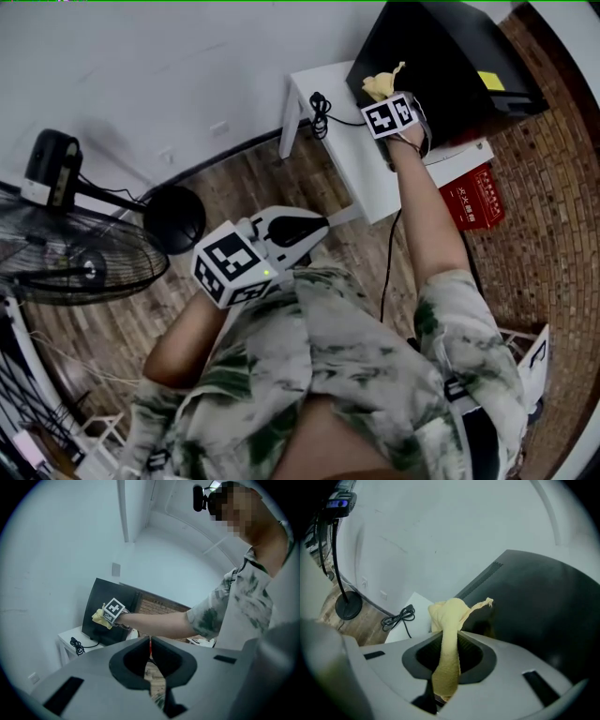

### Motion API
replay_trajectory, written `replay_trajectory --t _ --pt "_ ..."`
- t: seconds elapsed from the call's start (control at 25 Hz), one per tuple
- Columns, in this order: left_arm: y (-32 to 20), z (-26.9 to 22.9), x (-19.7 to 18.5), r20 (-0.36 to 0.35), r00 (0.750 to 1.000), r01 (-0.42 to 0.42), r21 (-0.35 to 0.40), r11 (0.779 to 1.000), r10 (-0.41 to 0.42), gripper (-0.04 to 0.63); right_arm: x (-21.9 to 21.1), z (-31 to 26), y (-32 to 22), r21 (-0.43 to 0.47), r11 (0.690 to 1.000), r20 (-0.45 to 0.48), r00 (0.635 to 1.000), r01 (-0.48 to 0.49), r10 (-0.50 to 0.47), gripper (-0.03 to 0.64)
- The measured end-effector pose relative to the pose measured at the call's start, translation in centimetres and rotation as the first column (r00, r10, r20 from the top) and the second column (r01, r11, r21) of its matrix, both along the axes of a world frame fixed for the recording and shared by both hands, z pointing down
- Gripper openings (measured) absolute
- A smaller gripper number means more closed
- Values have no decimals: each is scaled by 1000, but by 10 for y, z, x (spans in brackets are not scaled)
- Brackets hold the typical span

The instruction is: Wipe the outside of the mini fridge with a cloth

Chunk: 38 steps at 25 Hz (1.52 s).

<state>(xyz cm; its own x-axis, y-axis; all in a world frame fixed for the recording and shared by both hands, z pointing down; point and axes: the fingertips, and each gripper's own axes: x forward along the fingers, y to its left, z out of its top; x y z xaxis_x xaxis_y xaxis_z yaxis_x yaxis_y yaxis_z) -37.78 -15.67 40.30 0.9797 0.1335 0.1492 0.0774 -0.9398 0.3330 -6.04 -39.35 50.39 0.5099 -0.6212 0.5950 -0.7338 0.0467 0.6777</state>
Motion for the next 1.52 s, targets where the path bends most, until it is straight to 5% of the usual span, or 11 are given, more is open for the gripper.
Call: replay_trajectory --t 0.36,0.68,1.52 --pt "-5 -7 13 -31 999 -22 5 1000 22 28 -22 -133 -43 216 973 -83 995 77 -61 86" --pt "-11 -7 11 -49 999 -1 -4 1000 1 28 -6 -193 -75 293 955 -116 993 41 -7 86" --pt "-32 22 4 23 993 116 -58 992 -115 28 19 -11 -104 43 998 45 998 -50 48 86"
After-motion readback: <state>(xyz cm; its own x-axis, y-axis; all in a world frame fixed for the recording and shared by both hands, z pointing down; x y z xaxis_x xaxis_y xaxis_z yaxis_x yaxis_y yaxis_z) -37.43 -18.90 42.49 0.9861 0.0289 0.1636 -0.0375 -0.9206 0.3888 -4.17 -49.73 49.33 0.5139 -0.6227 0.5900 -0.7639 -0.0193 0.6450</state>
